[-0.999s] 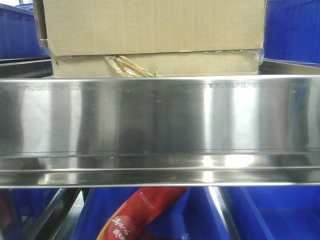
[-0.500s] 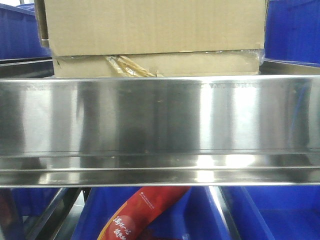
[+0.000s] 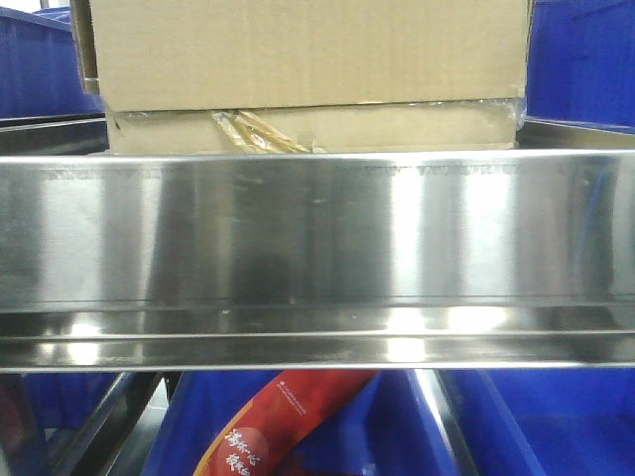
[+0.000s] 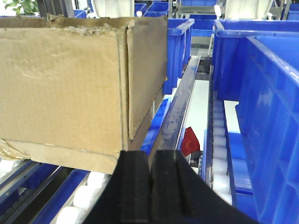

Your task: Stack two boxes on right shelf middle

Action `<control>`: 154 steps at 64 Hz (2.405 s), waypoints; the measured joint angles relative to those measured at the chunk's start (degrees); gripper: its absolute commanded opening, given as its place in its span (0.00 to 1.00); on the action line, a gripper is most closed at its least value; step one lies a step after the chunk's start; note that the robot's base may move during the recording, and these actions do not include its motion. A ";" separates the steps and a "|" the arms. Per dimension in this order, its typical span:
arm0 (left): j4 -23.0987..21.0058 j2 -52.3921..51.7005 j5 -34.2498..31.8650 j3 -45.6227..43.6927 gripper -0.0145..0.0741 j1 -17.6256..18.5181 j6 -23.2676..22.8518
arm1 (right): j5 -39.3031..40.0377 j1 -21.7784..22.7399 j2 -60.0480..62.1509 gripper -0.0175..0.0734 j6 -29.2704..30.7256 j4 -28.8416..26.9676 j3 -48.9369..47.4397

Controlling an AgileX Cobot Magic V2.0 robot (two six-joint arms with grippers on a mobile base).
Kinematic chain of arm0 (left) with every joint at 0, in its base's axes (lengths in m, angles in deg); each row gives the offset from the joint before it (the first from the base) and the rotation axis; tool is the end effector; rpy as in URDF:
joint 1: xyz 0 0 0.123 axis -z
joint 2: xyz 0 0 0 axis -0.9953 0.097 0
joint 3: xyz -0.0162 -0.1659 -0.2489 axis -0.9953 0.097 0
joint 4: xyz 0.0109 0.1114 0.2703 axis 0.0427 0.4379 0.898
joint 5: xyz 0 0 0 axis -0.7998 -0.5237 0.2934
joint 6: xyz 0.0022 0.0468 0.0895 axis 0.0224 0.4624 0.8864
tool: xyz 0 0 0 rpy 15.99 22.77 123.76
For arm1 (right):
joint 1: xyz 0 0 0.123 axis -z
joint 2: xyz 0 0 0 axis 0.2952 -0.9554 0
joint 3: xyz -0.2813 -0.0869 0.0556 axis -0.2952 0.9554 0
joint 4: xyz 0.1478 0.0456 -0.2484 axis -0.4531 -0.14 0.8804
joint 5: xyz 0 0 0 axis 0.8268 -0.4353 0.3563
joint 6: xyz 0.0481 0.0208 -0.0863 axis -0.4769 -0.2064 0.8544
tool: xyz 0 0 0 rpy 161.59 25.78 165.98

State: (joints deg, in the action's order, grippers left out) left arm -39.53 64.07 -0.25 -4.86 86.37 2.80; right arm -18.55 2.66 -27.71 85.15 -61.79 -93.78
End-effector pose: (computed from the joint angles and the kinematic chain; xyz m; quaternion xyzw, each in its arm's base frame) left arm 0.0936 -0.0031 0.2114 0.0055 0.6884 -0.0178 0.7251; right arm 0.1481 0.0441 0.3330 -0.0877 0.7581 0.1249 0.6340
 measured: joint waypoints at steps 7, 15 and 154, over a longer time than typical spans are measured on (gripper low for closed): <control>-0.12 -0.11 0.12 0.24 0.04 -0.52 0.12 | 0.00 0.00 0.00 0.02 0.00 0.00 0.00; -0.23 -0.14 0.12 0.24 0.04 -0.52 0.22 | 0.00 0.00 0.00 0.02 0.00 0.00 0.00; -0.23 -0.24 -0.37 0.26 0.04 -0.52 0.22 | 10.75 11.58 30.59 0.02 -4.25 6.14 30.31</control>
State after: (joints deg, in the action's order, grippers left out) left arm -39.76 63.83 -0.62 -4.60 85.84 3.02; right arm -7.80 14.24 2.89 80.90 -55.65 -63.48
